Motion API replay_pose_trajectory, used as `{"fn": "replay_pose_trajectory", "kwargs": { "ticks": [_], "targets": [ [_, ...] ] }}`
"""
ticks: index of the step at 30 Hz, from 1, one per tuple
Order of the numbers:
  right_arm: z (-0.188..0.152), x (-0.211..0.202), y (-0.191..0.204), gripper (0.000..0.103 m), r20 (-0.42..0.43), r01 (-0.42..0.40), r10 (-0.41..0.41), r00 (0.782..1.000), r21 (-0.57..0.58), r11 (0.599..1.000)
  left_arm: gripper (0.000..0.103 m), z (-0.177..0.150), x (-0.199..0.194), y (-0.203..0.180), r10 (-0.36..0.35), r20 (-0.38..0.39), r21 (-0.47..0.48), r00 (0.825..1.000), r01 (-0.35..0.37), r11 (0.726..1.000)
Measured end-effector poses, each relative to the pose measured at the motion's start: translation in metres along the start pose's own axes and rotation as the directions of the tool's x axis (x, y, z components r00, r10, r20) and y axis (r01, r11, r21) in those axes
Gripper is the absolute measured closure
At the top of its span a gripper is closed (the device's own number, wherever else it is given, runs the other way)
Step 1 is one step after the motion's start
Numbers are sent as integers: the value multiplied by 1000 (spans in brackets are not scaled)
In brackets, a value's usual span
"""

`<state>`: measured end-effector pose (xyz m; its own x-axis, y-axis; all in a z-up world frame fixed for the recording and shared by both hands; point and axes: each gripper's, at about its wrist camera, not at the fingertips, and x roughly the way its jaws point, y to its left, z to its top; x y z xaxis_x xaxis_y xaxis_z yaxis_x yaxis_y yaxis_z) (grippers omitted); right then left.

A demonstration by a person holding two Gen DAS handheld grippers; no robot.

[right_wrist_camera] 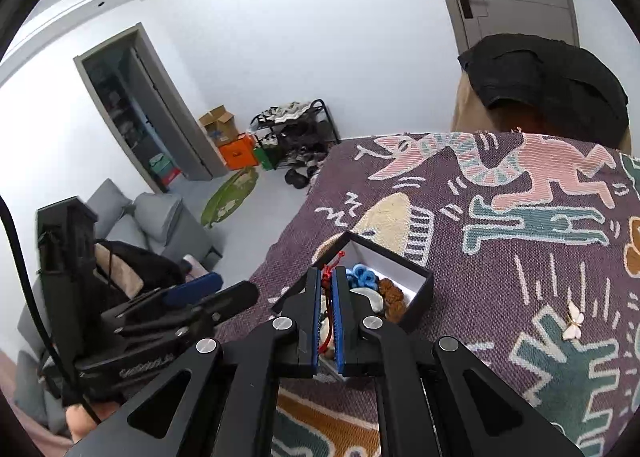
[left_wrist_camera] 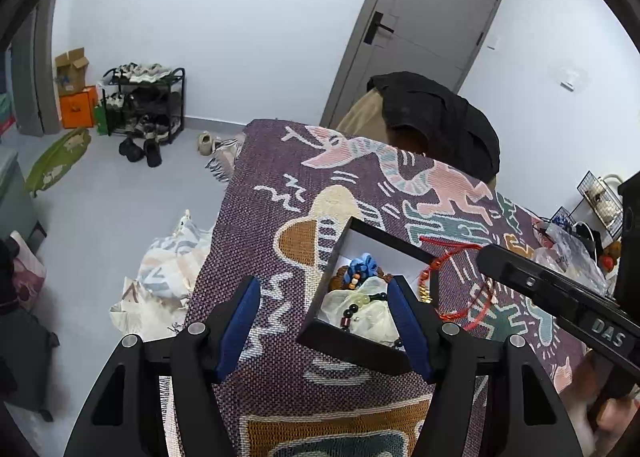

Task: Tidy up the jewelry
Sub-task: 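Release the bead bracelet into the box while the right gripper drops the red string inside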

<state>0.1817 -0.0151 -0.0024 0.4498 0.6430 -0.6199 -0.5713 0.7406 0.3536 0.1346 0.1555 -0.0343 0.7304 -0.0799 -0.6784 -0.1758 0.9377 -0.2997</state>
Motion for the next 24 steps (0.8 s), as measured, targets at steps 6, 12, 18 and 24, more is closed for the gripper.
{"fn": "replay_pose_trajectory", "kwargs": {
  "ticks": [6, 12, 18, 24],
  "targets": [
    [-12, -6, -22, 33, 6, 36, -36, 999, 70, 997, 26, -1, -5, -5, 12, 18, 15, 1000, -12, 1000],
    [-25, -28, -47, 33, 6, 46, -47, 999, 110, 993, 13, -4, -12, -23, -11, 56, 31, 998, 10, 999],
    [-36, -53, -70, 23, 34, 67, -73, 997, 150, 986, 12, -11, -14, -48, -28, 57, 78, 998, 24, 997],
    [-43, -77, -84, 18, 43, 85, -93, 995, 165, 983, 12, -17, -19, -75, -50, 67, 126, 996, 41, 991]
  ]
}}
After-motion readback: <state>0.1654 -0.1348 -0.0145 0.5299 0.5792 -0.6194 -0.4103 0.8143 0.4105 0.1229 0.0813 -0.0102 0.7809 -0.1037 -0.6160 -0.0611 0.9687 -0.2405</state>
